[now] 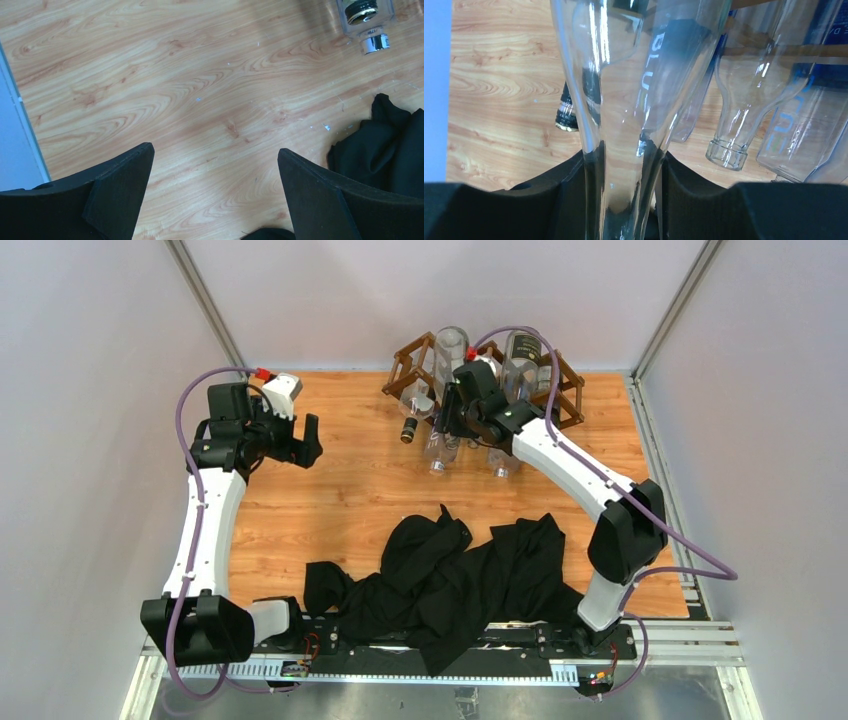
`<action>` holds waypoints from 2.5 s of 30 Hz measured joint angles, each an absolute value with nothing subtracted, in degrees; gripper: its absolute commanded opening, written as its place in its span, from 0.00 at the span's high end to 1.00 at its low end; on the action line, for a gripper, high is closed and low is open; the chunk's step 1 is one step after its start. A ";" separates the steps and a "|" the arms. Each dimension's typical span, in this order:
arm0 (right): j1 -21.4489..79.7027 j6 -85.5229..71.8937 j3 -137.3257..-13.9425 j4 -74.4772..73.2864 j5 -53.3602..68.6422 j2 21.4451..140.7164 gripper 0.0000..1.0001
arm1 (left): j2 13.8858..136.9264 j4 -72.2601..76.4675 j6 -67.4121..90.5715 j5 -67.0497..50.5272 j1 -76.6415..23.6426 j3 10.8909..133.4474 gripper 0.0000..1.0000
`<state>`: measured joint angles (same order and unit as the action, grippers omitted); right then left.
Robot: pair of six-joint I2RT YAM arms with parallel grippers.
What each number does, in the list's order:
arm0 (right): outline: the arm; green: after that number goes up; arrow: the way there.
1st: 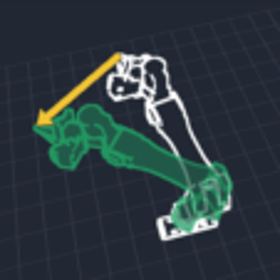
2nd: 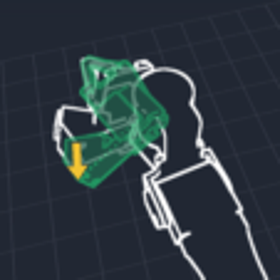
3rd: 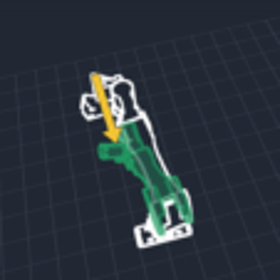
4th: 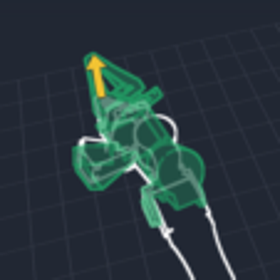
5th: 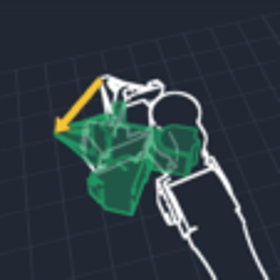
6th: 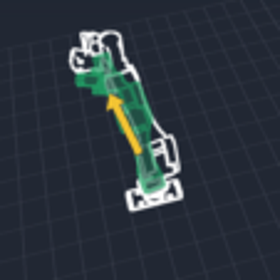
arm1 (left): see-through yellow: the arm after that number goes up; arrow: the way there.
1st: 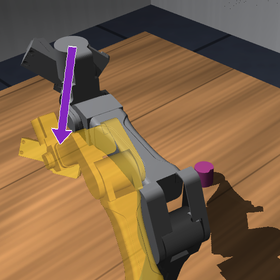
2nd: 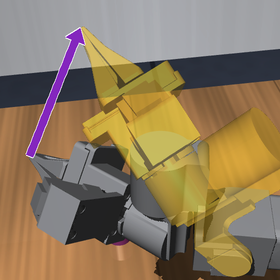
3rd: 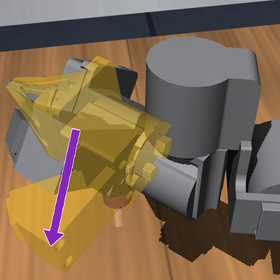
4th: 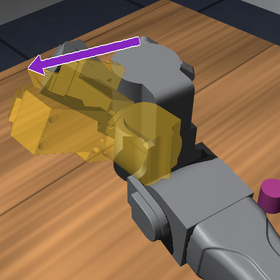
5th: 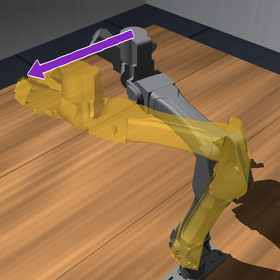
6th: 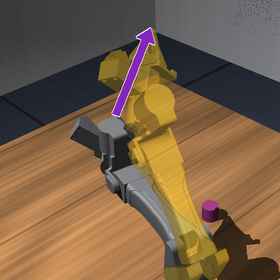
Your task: Take the wine bottle off the wine rack
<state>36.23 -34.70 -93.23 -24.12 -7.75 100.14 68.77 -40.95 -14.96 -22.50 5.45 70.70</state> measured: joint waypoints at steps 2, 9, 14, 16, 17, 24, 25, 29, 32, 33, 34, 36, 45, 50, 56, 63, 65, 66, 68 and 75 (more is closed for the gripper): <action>36.01 -34.37 -92.14 -23.62 -6.37 99.04 1.00 | 68.77 -40.95 -15.18 -23.33 5.45 70.70 0.00; 35.86 -32.99 -91.35 -22.26 -3.16 96.49 1.00 | 68.77 -41.17 -16.25 -26.15 5.45 71.05 0.00; 35.83 -32.97 -91.33 -21.69 0.16 94.17 1.00 | 68.73 -41.28 -17.50 -28.56 5.45 71.33 0.00; 35.70 -32.99 -91.48 -21.52 2.42 93.60 1.00 | 68.51 -41.28 -18.06 -29.45 5.45 71.33 0.00; 35.70 -33.01 -91.90 -21.63 3.57 93.58 1.00 | 68.29 -41.28 -18.52 -29.95 5.45 71.33 0.00; 36.45 -32.77 -99.44 -28.95 9.52 95.13 1.00 | 63.53 -40.84 -24.99 -33.06 5.45 69.30 0.00; 36.91 -32.40 -101.36 -30.33 9.78 95.81 1.00 | 62.39 -40.80 -26.63 -33.28 5.45 68.47 0.00; 38.98 -31.18 -105.82 -33.10 10.94 98.48 1.00 | 57.93 -40.62 -33.67 -33.85 5.45 64.27 0.00; 40.73 -30.06 -108.07 -35.79 13.06 100.86 1.00 | 54.39 -40.80 -39.27 -34.63 5.45 61.12 0.00; 41.21 -29.87 -108.66 -36.73 13.56 101.65 1.00 | 53.04 -40.60 -41.36 -35.03 5.45 60.16 0.00; 41.82 -29.43 -109.30 -37.85 14.09 102.63 1.00 | 51.37 -40.34 -43.92 -35.68 5.45 58.92 0.00; 43.05 -28.84 -109.34 -39.16 14.52 103.85 1.00 | 48.75 -40.07 -47.75 -36.84 5.45 57.12 0.00; 48.05 -26.89 -109.34 -46.06 15.49 106.34 1.00 | 39.38 -37.85 -65.21 -40.97 4.08 49.80 0.00; 49.71 -26.06 -109.30 -46.19 16.51 106.34 1.00 | 36.16 -37.39 -75.42 -42.54 3.07 45.45 0.00; 52.27 -24.64 -109.03 -46.76 18.09 106.34 1.00 | 35.86 -37.34 -84.16 -44.07 1.89 42.50 0.00; 55.20 -23.14 -108.51 -48.07 21.06 106.30 1.00 | 37.12 -36.21 -90.04 -44.56 0.14 42.30 0.00; 55.81 -22.76 -108.44 -48.12 22.04 106.30 1.00 | 37.58 -36.05 -90.94 -44.58 -1.13 42.30 0.00; 56.01 -22.63 -108.44 -48.12 22.48 106.30 1.00 | 37.65 -36.01 -91.42 -44.56 -1.63 42.28 0.00; 56.40 -22.31 -108.44 -48.12 23.22 106.30 1.00 | 37.67 -35.51 -92.44 -44.31 -2.52 41.67 0.00; 57.54 -21.19 -108.44 -49.43 25.19 106.30 1.00 | 38.89 -34.81 -94.89 -41.78 -6.66 40.07 0.00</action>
<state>57.54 -21.19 -108.44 -49.43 25.19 106.30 38.89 -34.81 -94.89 -41.78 -6.66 40.07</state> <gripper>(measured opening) 0.464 0.998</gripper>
